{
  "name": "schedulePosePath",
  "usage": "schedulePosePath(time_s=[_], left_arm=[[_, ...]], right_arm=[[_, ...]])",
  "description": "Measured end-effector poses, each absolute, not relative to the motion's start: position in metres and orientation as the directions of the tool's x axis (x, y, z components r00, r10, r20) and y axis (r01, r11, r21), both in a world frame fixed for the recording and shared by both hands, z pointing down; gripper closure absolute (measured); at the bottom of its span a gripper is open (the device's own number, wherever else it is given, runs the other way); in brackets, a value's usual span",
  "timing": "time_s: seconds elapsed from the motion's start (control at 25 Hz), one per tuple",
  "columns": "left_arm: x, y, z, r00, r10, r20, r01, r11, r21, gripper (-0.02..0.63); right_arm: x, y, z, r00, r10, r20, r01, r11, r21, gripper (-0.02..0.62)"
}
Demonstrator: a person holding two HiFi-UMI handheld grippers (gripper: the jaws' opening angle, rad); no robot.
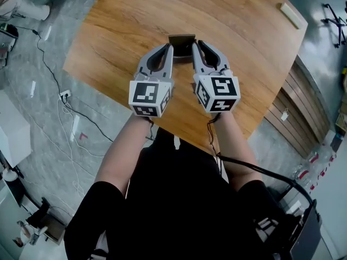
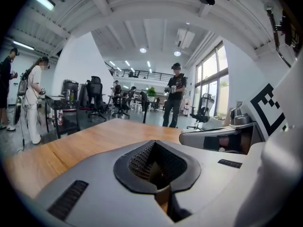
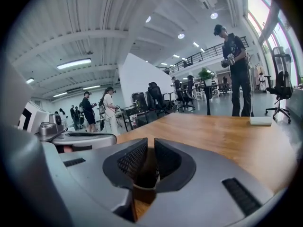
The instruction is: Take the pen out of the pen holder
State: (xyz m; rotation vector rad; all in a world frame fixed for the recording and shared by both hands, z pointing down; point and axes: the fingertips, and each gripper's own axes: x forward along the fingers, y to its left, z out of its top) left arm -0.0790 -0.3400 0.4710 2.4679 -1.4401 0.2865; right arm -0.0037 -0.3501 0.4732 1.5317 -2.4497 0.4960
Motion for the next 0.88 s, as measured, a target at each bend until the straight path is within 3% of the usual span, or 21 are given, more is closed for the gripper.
schedulePosePath(time_s=[0.4,0.88], left_arm=[[-0.074,-0.304,0.339,0.494,-0.857,0.148,-0.869,-0.492,0.052,0.606],[-0.069,-0.269,0.279,0.494,-0.865,0.083,-0.869,-0.493,0.034,0.605]], right_arm=[[0.0,-0.31,0.321,-0.438,-0.886,0.15,-0.899,0.436,-0.045,0.578],[0.007,-0.267,0.257,-0.443,-0.895,0.057,-0.896,0.444,0.005,0.58]])
